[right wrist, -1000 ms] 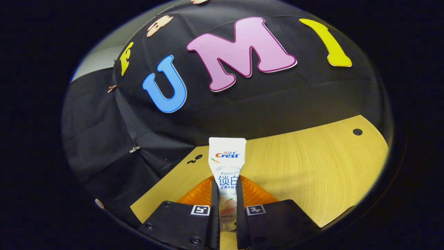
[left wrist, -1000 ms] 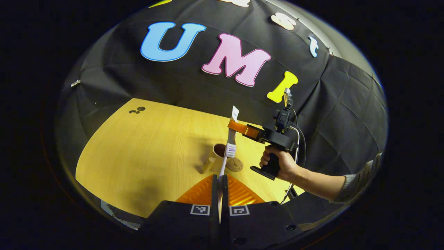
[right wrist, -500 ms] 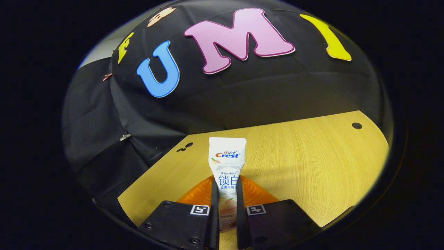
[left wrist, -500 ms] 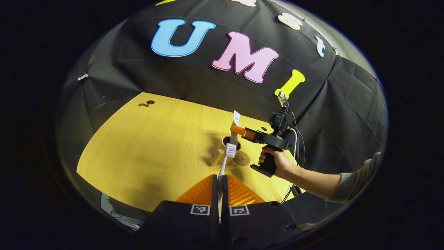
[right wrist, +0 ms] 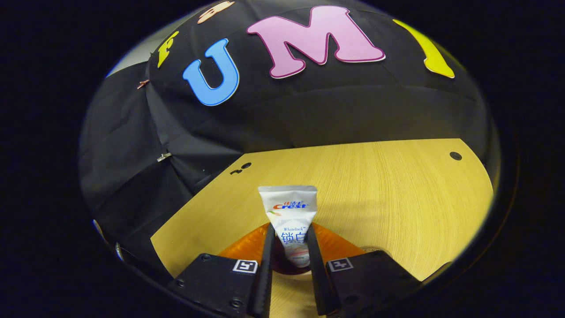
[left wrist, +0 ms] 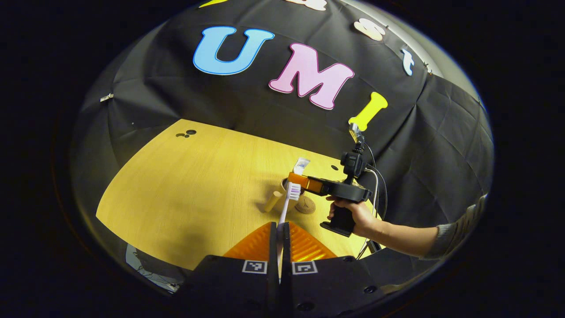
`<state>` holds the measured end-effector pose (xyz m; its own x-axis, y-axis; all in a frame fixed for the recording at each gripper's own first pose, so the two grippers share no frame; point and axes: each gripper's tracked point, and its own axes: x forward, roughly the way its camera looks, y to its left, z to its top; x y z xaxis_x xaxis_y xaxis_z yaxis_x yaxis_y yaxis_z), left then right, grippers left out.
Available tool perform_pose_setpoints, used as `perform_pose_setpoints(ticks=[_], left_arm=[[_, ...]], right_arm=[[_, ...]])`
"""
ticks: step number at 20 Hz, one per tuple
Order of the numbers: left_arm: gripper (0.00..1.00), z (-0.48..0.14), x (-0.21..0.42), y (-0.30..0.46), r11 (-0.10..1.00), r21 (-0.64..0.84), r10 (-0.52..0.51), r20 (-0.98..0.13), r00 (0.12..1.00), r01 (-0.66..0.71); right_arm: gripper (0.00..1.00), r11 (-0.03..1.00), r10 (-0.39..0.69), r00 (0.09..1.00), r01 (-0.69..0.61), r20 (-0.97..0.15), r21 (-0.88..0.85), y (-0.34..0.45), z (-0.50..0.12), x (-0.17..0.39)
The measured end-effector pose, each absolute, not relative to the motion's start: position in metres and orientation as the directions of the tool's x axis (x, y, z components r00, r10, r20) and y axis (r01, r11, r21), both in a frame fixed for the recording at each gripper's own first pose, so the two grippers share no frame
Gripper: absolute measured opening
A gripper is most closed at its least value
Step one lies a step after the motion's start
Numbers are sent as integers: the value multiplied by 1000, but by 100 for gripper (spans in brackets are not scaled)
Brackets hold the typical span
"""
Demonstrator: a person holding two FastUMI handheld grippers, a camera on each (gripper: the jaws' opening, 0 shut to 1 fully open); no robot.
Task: Put the toothbrush and toothpaste on the desktop into the cup, then pick up the cup and place it on the coaster on the desktop.
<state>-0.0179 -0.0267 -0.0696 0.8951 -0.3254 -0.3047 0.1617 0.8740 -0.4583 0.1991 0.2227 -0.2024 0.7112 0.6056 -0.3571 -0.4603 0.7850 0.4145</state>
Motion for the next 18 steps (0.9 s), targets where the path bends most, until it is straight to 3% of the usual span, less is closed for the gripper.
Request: perform_pose_setpoints(ticks=[2, 3, 4, 5, 6, 18], left_arm=[[6, -66, -19, -32, 872, -461, -328, -295, 898, 167], [6, -63, -18, -34, 870, -463, -329, -288, 899, 169], [6, -61, -17, -35, 868, -466, -330, -281, 901, 172], [6, -56, -16, -36, 865, -470, -331, -271, 904, 176], [6, -51, -14, -38, 862, -473, -334, -256, 907, 183], [6, 34, 71, -60, 813, -483, -387, -27, 922, 327]], right_arm=[[47, 783, 606, 709, -454, -360, 425, 219, -198, 193], [31, 783, 606, 709, -450, -361, 429, 216, -194, 190], [49, 781, 607, 707, -447, -363, 436, 213, -192, 186], [32, 780, 608, 705, -443, -366, 442, 210, -190, 182], [49, 782, 605, 706, -439, -368, 443, 205, -189, 177], [49, 794, 604, 637, -430, -479, 429, 127, -200, 58]])
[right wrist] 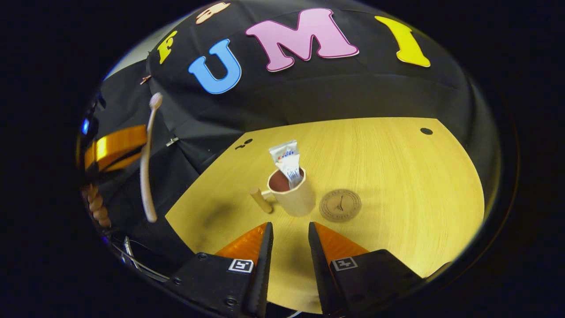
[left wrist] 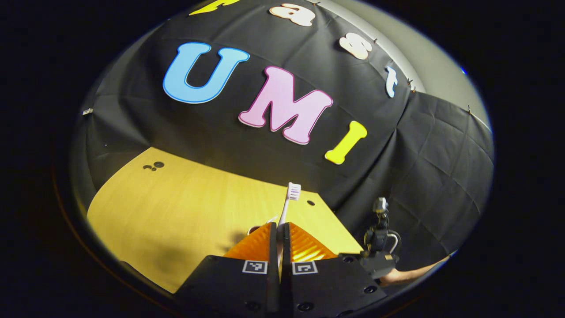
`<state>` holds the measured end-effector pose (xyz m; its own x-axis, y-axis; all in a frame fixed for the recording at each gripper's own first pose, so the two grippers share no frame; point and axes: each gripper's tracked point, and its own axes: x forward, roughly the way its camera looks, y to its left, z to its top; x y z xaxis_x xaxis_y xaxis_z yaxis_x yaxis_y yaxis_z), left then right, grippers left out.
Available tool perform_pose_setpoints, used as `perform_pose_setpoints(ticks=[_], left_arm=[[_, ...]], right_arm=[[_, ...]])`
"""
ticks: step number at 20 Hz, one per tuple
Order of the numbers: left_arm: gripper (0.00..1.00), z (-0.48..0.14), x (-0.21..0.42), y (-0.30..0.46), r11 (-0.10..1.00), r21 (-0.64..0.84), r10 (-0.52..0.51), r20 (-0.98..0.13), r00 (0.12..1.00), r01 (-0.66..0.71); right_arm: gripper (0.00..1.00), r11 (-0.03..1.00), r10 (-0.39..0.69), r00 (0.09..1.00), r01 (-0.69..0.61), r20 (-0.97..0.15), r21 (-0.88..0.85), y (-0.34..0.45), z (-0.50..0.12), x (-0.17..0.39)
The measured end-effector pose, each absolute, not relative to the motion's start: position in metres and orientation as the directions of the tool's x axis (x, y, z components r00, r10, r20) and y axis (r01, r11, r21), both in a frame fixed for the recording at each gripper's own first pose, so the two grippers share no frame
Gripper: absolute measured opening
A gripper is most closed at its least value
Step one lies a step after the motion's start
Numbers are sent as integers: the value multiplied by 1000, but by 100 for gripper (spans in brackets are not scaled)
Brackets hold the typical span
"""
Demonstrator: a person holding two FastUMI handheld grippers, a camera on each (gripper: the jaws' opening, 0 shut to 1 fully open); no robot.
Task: Put the toothbrush and toothpaste on the desktop into the cup, then pick up the cup and place it on the coaster on the desktop.
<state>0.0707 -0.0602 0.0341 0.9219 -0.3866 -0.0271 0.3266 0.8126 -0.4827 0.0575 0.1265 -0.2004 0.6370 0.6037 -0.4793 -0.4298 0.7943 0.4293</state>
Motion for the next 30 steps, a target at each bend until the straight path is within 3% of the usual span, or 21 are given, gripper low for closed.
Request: perform_pose_setpoints(ticks=[11, 20, 30], left_arm=[[6, 52, 192, -47, 733, -611, -274, 135, 952, 298], [6, -18, 270, -70, 734, -645, -221, 65, 973, 210], [7, -64, 274, -83, 796, -579, -198, 24, 980, 175]], right_arm=[[49, 842, 512, 665, -262, -544, 472, 29, -197, -20], [49, 890, 373, 715, -95, -591, 446, -53, -198, -28], [49, 900, 353, 702, -74, -619, 429, -55, -201, -29]])
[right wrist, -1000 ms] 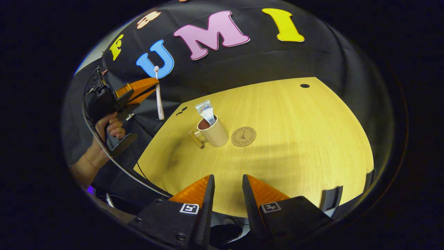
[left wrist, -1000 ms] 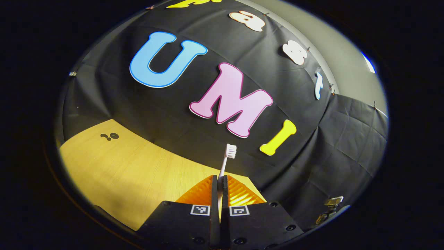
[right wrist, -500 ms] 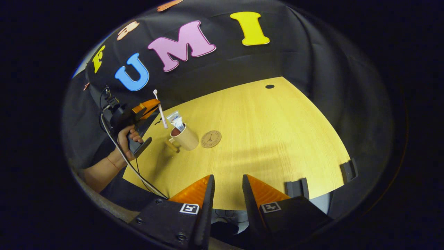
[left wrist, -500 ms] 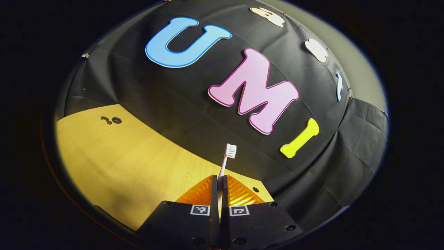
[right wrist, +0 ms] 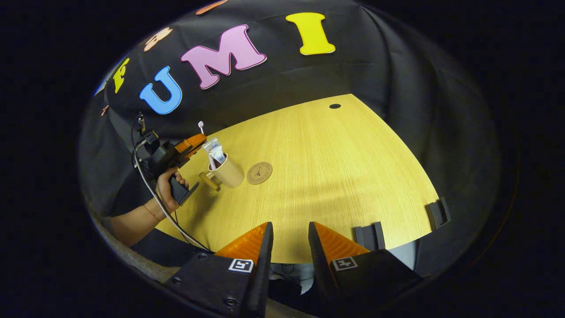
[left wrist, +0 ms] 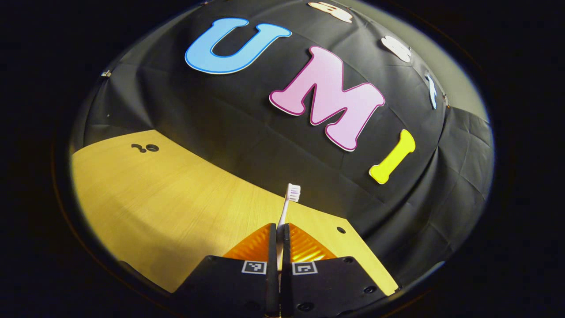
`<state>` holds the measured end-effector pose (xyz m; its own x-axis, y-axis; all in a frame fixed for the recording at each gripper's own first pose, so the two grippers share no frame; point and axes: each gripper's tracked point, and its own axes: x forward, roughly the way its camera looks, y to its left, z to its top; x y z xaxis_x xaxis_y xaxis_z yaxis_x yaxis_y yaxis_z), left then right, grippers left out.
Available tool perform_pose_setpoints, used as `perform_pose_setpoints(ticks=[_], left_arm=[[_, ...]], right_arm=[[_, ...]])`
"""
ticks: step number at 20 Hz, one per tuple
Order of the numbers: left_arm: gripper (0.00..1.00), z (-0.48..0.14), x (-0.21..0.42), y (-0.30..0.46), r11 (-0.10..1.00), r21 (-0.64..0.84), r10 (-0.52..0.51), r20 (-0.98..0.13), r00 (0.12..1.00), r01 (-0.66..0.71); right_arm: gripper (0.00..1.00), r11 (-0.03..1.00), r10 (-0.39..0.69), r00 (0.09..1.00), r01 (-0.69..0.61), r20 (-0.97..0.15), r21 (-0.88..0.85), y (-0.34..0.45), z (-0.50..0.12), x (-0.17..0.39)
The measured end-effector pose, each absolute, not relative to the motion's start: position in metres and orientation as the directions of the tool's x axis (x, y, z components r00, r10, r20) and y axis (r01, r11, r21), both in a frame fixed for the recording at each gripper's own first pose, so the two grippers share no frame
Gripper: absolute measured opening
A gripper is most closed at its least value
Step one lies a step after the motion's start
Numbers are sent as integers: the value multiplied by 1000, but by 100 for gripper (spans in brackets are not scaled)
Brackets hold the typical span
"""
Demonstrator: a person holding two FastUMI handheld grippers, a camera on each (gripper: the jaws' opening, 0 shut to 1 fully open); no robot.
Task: Put the toothbrush and toothpaste on the desktop into the cup, then pick up the cup and place it on the coaster on the desktop.
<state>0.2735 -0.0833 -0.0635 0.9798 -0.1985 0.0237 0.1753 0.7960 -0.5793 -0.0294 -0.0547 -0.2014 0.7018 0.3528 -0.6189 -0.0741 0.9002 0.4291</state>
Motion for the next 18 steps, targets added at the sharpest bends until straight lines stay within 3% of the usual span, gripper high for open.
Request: perform_pose_setpoints(ticks=[3, 7, 11, 12, 13, 14, 15, 18], left_arm=[[10, -70, 260, -92, 780, -590, -254, 5, 967, 208], [25, -84, 232, -95, 790, -571, -302, -47, 952, 223], [46, -90, 201, -87, 820, -520, -337, -99, 936, 240], [55, -91, 191, -86, 831, -494, -353, -117, 928, 254], [49, -92, 184, -86, 840, -470, -375, -141, 916, 271], [75, -96, 174, -85, 850, -440, -397, -175, 901, 289], [70, -101, 166, -83, 864, -403, -411, -215, 886, 303], [84, -123, 152, -78, 897, -295, -425, -371, 826, 329]], right_arm=[[49, 900, 359, 703, -85, -614, 428, -47, -198, -26], [49, 891, 379, 703, -101, -602, 443, -35, -193, -24], [49, 882, 400, 703, -121, -588, 455, -24, -188, -23], [49, 882, 400, 704, -123, -587, 454, -23, -190, -24], [49, 884, 399, 702, -124, -590, 450, -23, -192, -25], [49, 883, 400, 699, -121, -593, 454, -22, -195, -26], [49, 878, 405, 696, -116, -593, 463, -20, -195, -28], [49, 873, 405, 698, -103, -591, 477, -17, -198, -33]])
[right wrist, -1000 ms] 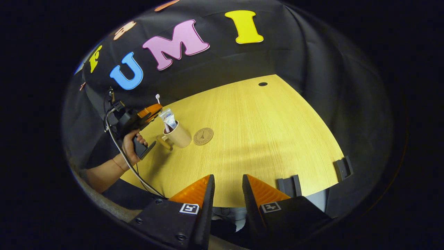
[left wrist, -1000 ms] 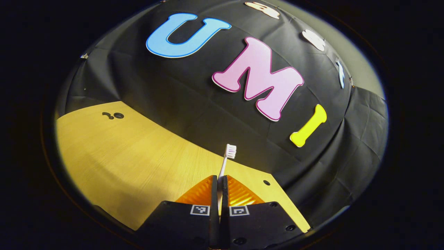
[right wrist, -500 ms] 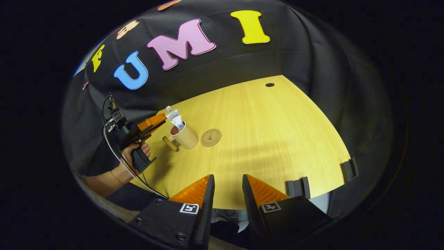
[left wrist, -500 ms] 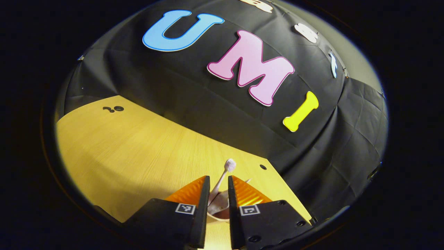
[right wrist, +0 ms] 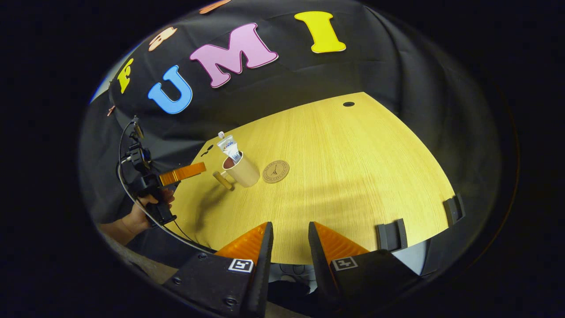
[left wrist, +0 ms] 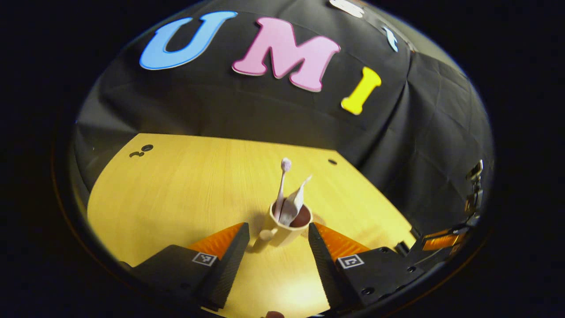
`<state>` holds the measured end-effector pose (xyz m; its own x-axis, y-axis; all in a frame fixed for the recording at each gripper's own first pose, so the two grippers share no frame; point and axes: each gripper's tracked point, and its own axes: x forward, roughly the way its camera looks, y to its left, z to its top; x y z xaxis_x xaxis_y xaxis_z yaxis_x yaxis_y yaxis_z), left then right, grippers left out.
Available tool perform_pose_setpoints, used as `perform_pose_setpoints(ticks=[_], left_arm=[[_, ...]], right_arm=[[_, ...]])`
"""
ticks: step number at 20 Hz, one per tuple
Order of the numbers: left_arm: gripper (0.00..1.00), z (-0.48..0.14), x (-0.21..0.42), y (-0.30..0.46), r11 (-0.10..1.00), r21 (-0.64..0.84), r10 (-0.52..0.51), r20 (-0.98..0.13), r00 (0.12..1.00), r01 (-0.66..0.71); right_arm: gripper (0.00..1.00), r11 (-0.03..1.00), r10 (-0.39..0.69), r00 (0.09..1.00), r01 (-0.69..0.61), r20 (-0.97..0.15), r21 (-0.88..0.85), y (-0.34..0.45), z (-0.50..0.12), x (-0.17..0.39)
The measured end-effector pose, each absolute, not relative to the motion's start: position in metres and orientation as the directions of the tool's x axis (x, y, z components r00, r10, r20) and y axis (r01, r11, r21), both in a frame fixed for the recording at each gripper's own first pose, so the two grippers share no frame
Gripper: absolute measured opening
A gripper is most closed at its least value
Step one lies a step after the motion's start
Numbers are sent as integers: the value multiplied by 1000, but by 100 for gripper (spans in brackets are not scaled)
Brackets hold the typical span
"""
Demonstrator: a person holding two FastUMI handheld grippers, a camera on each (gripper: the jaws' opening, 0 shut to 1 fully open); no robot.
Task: Put the toothbrush and toothpaste on the desktop into the cup, then pick up the cup and place it on the coaster on the desktop.
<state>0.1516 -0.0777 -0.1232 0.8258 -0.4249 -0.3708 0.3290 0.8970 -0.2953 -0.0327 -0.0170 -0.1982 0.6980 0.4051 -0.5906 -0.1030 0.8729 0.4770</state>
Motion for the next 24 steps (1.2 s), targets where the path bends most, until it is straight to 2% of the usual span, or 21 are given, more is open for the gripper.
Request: perform_pose_setpoints(ticks=[3, 4, 5, 7, 9, 13, 19, 21, 23, 24], left_arm=[[89, -149, 141, -85, 896, -260, -445, -527, 724, 361], [98, -159, 141, -86, 893, -242, -446, -573, 687, 379], [90, -170, 143, -87, 890, -217, -443, -620, 648, 400], [90, -186, 145, -94, 873, -195, -447, -690, 570, 448], [90, -200, 156, -97, 864, -161, -429, -733, 529, 478], [91, -217, 184, -96, 843, -66, -369, -792, 487, 533], [85, -223, 206, -109, 803, -22, -338, -840, 425, 596], [77, -225, 209, -113, 804, -23, -331, -847, 416, 594], [63, -225, 213, -117, 807, -22, -335, -840, 427, 590], [50, -227, 213, -118, 809, -23, -333, -841, 426, 587]], right_arm=[[49, 871, 394, 706, -82, -589, 485, -17, -200, -37], [49, 870, 388, 708, -70, -590, 488, -19, -201, -39], [49, 869, 380, 712, -58, -590, 491, -21, -202, -41], [49, 871, 364, 719, -37, -592, 490, -26, -202, -45], [49, 872, 344, 726, -11, -595, 490, -32, -203, -48], [49, 869, 304, 737, 45, -604, 493, -42, -206, -56], [49, 858, 250, 750, 122, -612, 499, -55, -211, -64], [49, 856, 236, 752, 139, -615, 499, -57, -213, -64], [49, 854, 226, 752, 153, -619, 498, -59, -215, -65], [49, 852, 222, 752, 159, -621, 498, -59, -215, -66]])
